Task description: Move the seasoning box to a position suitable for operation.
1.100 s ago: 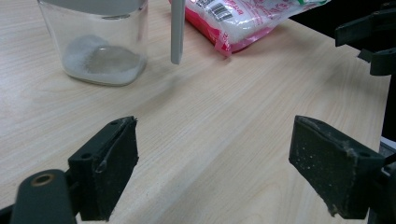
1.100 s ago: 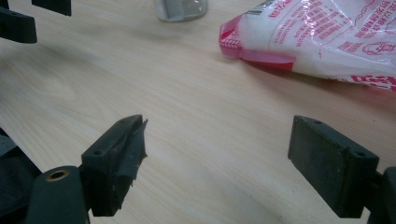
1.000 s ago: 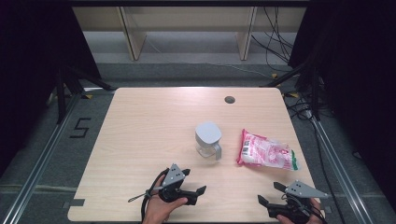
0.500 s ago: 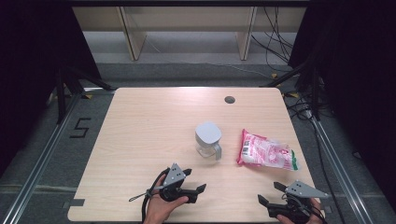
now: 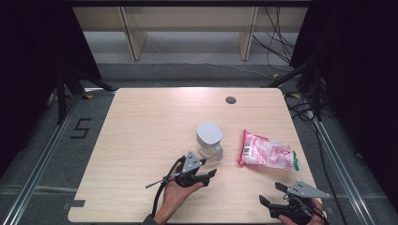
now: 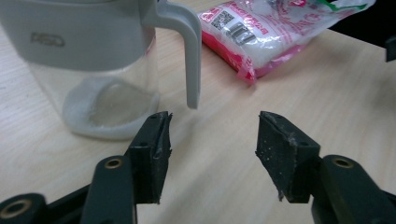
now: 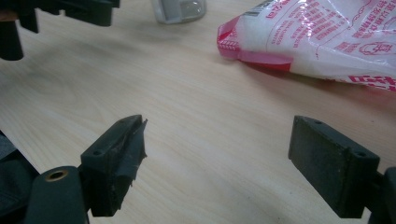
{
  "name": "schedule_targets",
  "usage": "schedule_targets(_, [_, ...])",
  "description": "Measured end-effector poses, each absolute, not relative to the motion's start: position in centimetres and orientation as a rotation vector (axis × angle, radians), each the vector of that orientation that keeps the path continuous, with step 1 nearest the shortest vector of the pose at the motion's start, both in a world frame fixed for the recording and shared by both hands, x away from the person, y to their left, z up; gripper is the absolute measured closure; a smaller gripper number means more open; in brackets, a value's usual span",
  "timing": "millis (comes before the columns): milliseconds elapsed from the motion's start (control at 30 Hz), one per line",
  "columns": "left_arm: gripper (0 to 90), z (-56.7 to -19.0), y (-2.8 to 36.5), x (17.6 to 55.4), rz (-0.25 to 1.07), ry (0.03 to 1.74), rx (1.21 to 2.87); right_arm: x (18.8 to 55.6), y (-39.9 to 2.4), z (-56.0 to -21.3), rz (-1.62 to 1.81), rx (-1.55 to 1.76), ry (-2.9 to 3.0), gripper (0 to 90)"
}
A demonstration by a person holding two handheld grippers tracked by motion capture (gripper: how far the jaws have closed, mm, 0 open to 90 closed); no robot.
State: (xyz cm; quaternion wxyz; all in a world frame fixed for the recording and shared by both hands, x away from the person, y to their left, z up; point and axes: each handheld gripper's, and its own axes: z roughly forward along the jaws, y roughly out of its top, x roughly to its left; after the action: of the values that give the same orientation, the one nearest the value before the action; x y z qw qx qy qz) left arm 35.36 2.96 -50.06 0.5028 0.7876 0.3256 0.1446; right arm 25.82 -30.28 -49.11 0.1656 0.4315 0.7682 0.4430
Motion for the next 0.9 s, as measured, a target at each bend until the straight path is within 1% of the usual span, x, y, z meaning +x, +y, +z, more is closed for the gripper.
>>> schedule_targets(100, [47.7,-49.9,2.1,36.2,0.371,0.786,1.913,25.7,-30.3,-49.0,1.26,1.221,2.19,19.3])
schedule_targets(167, [50.8,-49.9,1.5,36.7,0.392,0.786,1.918,25.5,-30.1,-49.0,1.277,1.269,2.189,19.3])
schedule_targets(300, [51.8,-50.4,0.3,37.5,0.382,0.794,1.934,25.7,-30.3,-49.0,1.255,1.219,2.199,19.3])
schedule_targets(333, [52.6,-50.4,0.0,37.8,0.379,0.792,1.938,25.7,-30.2,-49.0,1.256,1.216,2.203,19.4])
schedule_targets(367, [55.3,-50.4,-0.3,37.9,0.381,0.79,1.93,25.7,-30.1,-49.0,1.264,1.229,2.21,19.5])
schedule_targets(500, [58.6,-50.4,-1.5,38.6,0.386,0.799,1.923,25.8,-30.2,-49.1,1.249,1.218,2.202,19.5])
schedule_targets(533, [62.2,-50.4,-1.7,38.8,0.379,0.814,1.929,25.8,-30.3,-49.1,1.25,1.212,2.203,19.7])
schedule_targets(567, [62.2,-50.4,-1.7,39.1,0.374,0.825,1.922,25.8,-30.3,-49.1,1.25,1.212,2.203,19.7])
schedule_targets(600, [66.4,-50.3,-1.7,39.2,0.376,0.847,1.903,25.8,-30.3,-49.1,1.251,1.215,2.202,20.1])
schedule_targets(667, [74.1,-50.2,-1.8,39.4,0.422,0.844,1.907,25.7,-30.1,-49.1,1.259,1.242,2.207,20.4])
schedule_targets(700, [76.8,-50.1,-1.6,39.5,0.423,0.832,1.916,25.6,-30.0,-49.1,1.261,1.271,2.216,20.4])
schedule_targets(767, [78.0,-50.2,-1.5,39.5,0.382,0.855,1.889,25.8,-30.2,-49.2,1.255,1.244,2.22,20.4])
schedule_targets(900, [77.2,-50.2,-0.3,39.3,0.396,0.836,1.909,25.7,-30.2,-49.1,1.258,1.245,2.207,20.8])
